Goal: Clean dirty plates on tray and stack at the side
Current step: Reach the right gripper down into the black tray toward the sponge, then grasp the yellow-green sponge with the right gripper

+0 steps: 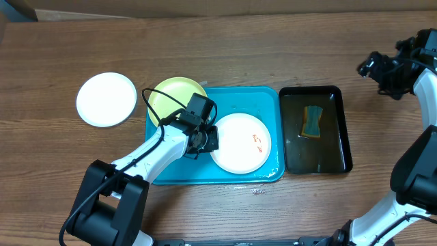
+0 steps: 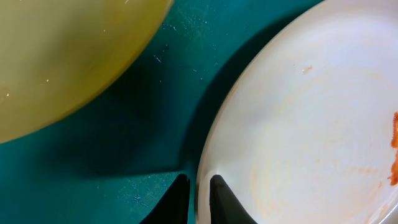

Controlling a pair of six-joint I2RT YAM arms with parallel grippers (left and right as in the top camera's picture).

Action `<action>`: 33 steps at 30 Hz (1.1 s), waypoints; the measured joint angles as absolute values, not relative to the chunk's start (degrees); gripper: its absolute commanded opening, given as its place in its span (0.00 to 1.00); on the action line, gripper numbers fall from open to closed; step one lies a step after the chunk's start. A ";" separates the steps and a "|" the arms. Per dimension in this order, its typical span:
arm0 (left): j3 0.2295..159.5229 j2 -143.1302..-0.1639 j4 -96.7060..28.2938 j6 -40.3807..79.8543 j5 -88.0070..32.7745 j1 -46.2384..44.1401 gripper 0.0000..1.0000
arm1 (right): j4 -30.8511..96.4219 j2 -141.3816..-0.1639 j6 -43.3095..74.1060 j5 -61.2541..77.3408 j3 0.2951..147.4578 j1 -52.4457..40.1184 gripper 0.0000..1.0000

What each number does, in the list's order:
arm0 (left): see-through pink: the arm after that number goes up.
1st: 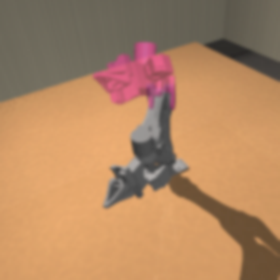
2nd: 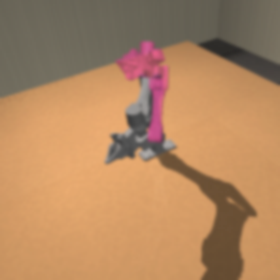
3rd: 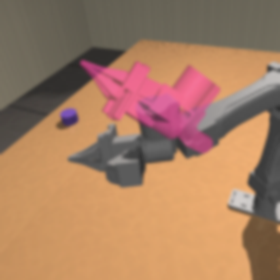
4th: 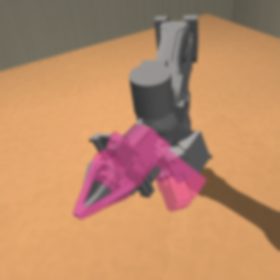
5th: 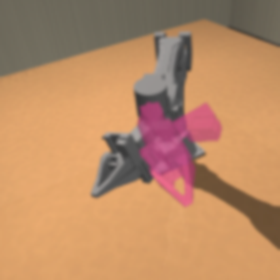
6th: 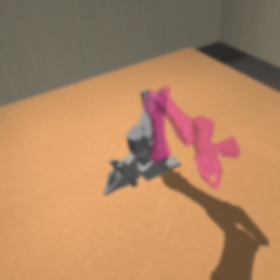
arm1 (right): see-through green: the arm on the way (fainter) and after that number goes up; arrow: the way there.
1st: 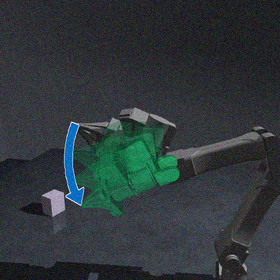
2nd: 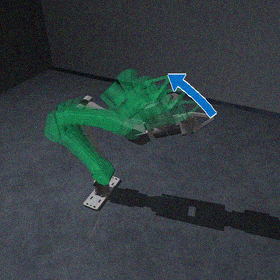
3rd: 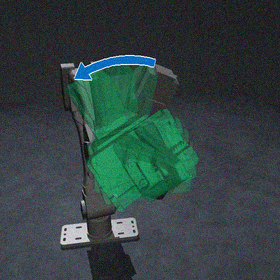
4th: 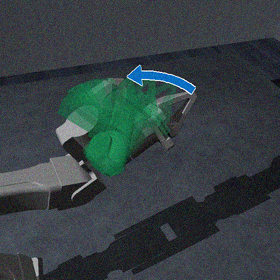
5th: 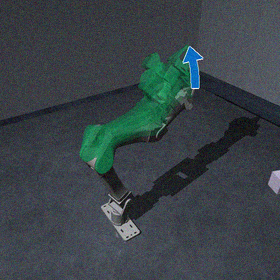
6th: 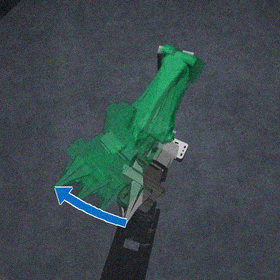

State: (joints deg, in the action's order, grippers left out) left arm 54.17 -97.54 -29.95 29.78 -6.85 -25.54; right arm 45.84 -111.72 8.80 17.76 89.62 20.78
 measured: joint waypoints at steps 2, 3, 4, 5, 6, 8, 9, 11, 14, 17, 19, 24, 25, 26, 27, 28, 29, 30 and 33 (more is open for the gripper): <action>54.17 -97.54 -29.98 29.76 -6.85 -25.54 0.15 | 48.36 -111.72 8.29 22.94 89.82 20.53 0.60; 54.17 -97.54 -30.00 29.78 -6.85 -25.54 0.14 | 50.50 -111.70 8.58 24.80 89.91 20.43 0.61; 54.17 -97.54 -30.02 29.76 -6.87 -25.54 0.15 | 52.34 -111.66 8.69 26.24 89.91 20.18 0.63; 54.17 -97.54 -30.02 29.74 -6.85 -25.54 0.14 | 54.13 -111.53 8.75 27.40 89.91 20.01 0.63; 54.17 -97.54 -30.09 29.58 -6.87 -25.54 0.14 | 56.73 -110.98 8.54 28.73 89.91 19.55 0.63; 54.17 -97.54 -30.04 29.56 -6.85 -25.54 0.13 | 60.07 -109.56 7.81 28.25 90.00 18.46 0.61; 54.17 -97.54 -30.00 29.54 -6.85 -25.54 0.13 | 62.41 -108.47 7.46 27.14 90.00 17.45 0.61; 54.17 -97.54 -29.93 29.56 -6.85 -25.54 0.12 | 65.67 -106.50 7.16 24.32 90.04 14.94 0.60; 54.17 -97.54 -29.93 29.56 -6.87 -25.54 0.12 | 69.28 -104.57 6.81 18.72 90.11 9.43 0.60; 54.17 -97.54 -29.95 29.56 -6.87 -25.54 0.13 | 68.45 -104.44 7.31 12.75 89.30 3.75 0.60; 54.17 -97.54 -30.00 29.56 -6.87 -25.54 0.14 | 67.31 -104.47 8.49 8.58 87.57 0.84 0.60; 54.17 -97.54 -30.06 29.54 -6.87 -25.54 0.14 | 61.71 -104.47 9.82 1.45 81.08 -3.11 0.60; 54.17 -97.54 -30.13 29.54 -6.87 -25.54 0.14 | 60.18 -104.47 9.93 0.78 79.46 -3.42 0.60; 54.17 -97.54 -30.22 29.54 -6.85 -25.54 0.14 | 58.89 -104.47 10.04 0.12 78.19 -3.53 0.60; 54.17 -97.54 -30.20 29.54 -6.87 -25.54 0.14 | 57.19 -104.47 10.28 -0.40 76.77 -3.51 0.60; 54.17 -97.54 -30.22 29.54 -6.87 -25.54 0.14 | 55.72 -104.47 10.31 -0.69 75.72 -3.51 0.60; 54.17 -97.54 -30.22 29.54 -6.87 -25.54 0.14 | 54.15 -104.47 10.41 -0.99 74.48 -3.49 0.59; 54.17 -97.54 -30.22 29.54 -6.87 -25.54 0.15 | 52.56 -104.47 10.46 -1.32 73.47 -3.46 0.58; 54.17 -97.54 -30.17 29.54 -6.87 -25.54 0.15 | 48.16 -104.44 10.50 -1.80 70.28 -3.46 0.56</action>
State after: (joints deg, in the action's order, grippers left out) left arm 54.17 -97.54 -30.17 29.54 -6.87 -25.54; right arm 48.16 -104.44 10.50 -1.80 70.28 -3.46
